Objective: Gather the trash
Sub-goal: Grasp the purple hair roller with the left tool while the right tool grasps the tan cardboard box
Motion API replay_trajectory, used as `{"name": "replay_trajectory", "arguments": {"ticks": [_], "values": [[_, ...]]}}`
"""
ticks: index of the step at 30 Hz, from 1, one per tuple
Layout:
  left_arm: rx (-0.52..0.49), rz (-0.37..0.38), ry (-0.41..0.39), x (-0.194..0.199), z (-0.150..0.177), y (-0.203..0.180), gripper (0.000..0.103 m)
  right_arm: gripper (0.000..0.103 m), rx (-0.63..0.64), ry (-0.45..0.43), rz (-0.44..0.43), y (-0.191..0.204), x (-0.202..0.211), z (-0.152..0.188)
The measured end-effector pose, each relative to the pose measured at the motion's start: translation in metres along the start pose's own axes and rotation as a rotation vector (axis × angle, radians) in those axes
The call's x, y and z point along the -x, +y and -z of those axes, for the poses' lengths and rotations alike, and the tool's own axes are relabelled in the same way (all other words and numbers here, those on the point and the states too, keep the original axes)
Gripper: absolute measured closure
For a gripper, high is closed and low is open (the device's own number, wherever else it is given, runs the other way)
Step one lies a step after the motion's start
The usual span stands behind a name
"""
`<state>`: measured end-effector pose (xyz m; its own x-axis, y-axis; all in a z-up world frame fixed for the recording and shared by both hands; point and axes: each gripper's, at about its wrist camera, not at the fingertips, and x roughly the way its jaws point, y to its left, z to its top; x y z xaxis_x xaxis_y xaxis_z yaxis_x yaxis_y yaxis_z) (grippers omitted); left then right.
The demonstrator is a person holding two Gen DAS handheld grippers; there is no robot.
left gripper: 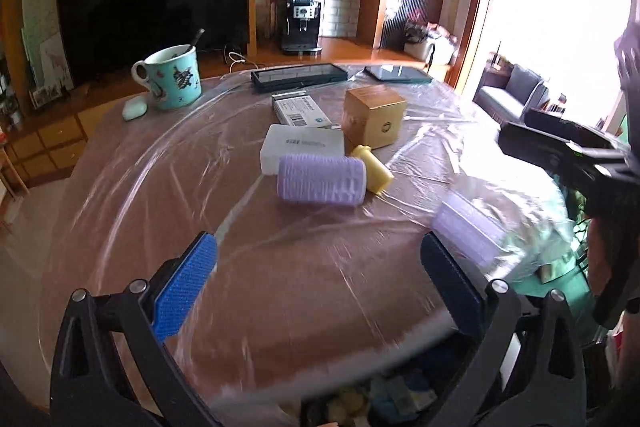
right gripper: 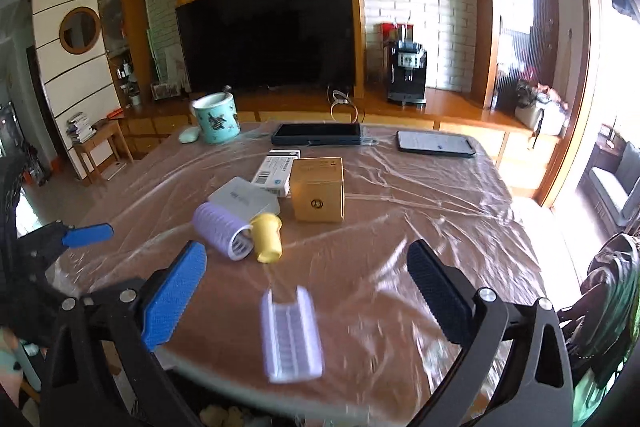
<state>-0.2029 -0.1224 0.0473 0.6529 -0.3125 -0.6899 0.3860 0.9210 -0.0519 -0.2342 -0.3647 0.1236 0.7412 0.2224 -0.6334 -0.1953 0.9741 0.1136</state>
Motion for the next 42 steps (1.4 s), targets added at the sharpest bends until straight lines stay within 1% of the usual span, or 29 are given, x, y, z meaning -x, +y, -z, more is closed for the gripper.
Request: {"name": "replay_trajectory", "arguments": {"ticks": [3,7,9,11,14,16,18,19,21,22,23,24,27,33,42], "values": [[-0.017,0.007,0.041,-0.025,-0.013,0.000,0.001,0.004,-0.018,0.050,-0.005,-0.004,-0.036,-0.013],[-0.058,-0.008,0.094,-0.054,-0.019,-0.003,0.001,0.004,-0.046,0.102,-0.010,-0.008,-0.075,-0.027],[-0.061,-0.007,0.122,-0.067,-0.021,-0.003,0.002,0.004,-0.054,0.127,-0.005,-0.007,-0.091,-0.033],[-0.056,-0.002,0.131,-0.073,-0.022,-0.002,0.002,0.004,-0.061,0.145,-0.004,-0.007,-0.106,-0.038],[-0.042,0.006,0.138,-0.080,-0.025,0.002,0.007,0.004,-0.065,0.173,0.003,-0.006,-0.128,-0.043],[-0.023,0.025,0.143,-0.084,-0.028,0.005,0.013,0.005,-0.077,0.192,0.002,-0.007,-0.140,-0.045],[-0.006,0.047,0.146,-0.087,-0.031,0.008,0.016,0.008,-0.088,0.206,-0.004,-0.008,-0.147,-0.045],[-0.007,0.049,0.145,-0.088,-0.031,0.008,0.021,0.011,-0.091,0.214,-0.009,-0.008,-0.150,-0.046],[-0.013,0.052,0.155,-0.091,-0.031,0.007,0.029,0.016,-0.087,0.222,-0.011,-0.007,-0.154,-0.046],[-0.014,0.055,0.158,-0.091,-0.030,0.006,0.030,0.024,-0.080,0.228,-0.008,-0.007,-0.155,-0.046],[-0.016,0.057,0.159,-0.091,-0.029,0.005,0.030,0.035,-0.075,0.234,-0.006,-0.006,-0.156,-0.045],[-0.021,0.054,0.156,-0.090,-0.029,0.004,0.030,0.041,-0.070,0.242,-0.010,-0.006,-0.157,-0.045],[-0.023,0.055,0.144,-0.086,-0.028,0.005,0.030,0.044,-0.068,0.224,-0.009,-0.009,-0.153,-0.044],[0.014,0.059,0.115,-0.069,-0.027,0.011,0.032,0.044,-0.084,0.175,-0.021,-0.014,-0.130,-0.041],[0.049,0.062,0.113,-0.060,-0.022,0.017,0.032,0.044,-0.089,0.136,-0.046,-0.013,-0.099,-0.034]]}}
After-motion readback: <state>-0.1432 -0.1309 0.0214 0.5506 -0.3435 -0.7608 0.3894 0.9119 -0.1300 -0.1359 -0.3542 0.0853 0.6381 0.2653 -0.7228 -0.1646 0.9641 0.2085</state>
